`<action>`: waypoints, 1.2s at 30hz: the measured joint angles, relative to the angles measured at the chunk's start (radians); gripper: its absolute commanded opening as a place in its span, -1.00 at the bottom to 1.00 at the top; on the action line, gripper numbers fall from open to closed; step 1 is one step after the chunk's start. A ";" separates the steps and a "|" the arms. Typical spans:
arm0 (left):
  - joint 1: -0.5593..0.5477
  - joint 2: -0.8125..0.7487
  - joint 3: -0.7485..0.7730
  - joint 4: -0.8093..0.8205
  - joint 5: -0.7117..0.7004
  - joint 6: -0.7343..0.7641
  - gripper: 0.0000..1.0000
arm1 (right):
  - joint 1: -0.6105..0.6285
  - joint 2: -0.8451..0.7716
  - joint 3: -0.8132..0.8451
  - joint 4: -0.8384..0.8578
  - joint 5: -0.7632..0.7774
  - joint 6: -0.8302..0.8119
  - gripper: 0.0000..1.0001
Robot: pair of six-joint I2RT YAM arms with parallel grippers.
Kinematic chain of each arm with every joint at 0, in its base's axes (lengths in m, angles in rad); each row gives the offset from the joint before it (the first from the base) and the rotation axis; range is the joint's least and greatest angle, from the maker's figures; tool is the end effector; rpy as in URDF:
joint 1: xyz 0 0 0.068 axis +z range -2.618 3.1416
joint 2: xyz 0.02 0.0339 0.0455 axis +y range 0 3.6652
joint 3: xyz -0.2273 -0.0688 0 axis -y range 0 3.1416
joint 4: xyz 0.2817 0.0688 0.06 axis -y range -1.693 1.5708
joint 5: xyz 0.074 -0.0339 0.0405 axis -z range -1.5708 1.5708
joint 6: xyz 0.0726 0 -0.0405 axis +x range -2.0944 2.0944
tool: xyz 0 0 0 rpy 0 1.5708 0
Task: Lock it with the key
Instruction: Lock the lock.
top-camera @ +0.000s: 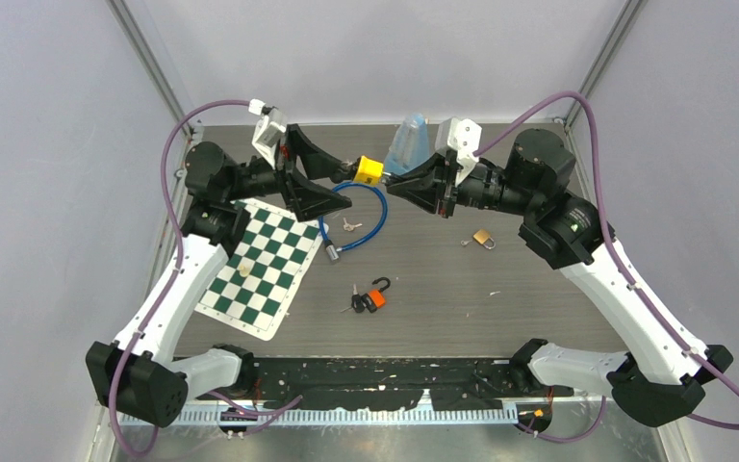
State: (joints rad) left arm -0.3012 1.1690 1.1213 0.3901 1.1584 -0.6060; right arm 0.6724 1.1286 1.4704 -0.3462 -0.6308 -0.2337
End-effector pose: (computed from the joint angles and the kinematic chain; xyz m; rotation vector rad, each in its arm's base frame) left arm 0.2787 -0.1562 0.4038 0.9014 1.3308 -1.4251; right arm 0.2085 0.2208 0.4693 -1.1366 1.1789 0.8334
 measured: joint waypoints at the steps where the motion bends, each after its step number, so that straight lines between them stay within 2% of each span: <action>1: 0.002 -0.001 0.006 -0.005 0.007 0.017 0.68 | 0.000 0.000 0.007 -0.012 0.006 -0.016 -0.90; 3: 0.005 -0.004 0.025 -0.031 0.020 0.055 0.94 | 0.000 0.000 0.019 -0.040 0.015 -0.044 -0.90; 4: 0.007 -0.006 0.045 -0.063 0.024 0.089 0.99 | 0.000 0.003 0.027 -0.061 0.018 -0.061 -0.89; 10: 0.009 -0.035 0.196 -0.334 0.013 0.339 0.99 | 0.000 0.040 0.065 -0.161 0.018 -0.130 -0.90; 13: 0.009 -0.055 0.226 -0.396 0.010 0.414 0.99 | 0.000 0.061 0.074 -0.203 0.012 -0.151 -0.90; 21: -0.028 -0.011 0.204 -0.437 -0.023 0.436 0.98 | 0.000 0.102 0.092 -0.275 -0.031 -0.160 -0.90; 32: -0.092 0.027 0.164 -0.447 -0.021 0.394 0.61 | 0.000 0.137 0.118 -0.279 -0.071 -0.152 -0.89; 35: -0.094 0.026 0.152 -0.439 -0.020 0.373 0.36 | 0.000 0.144 0.121 -0.280 -0.071 -0.148 -0.90; 36: -0.094 0.026 0.147 -0.439 -0.020 0.367 0.14 | 0.000 0.146 0.122 -0.280 -0.071 -0.146 -0.90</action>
State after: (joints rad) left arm -0.3954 1.1946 1.2686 -0.0486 1.1381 -0.2386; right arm 0.6720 1.2751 1.5929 -0.6258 -0.7021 -0.3801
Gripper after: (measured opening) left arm 0.762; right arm 0.167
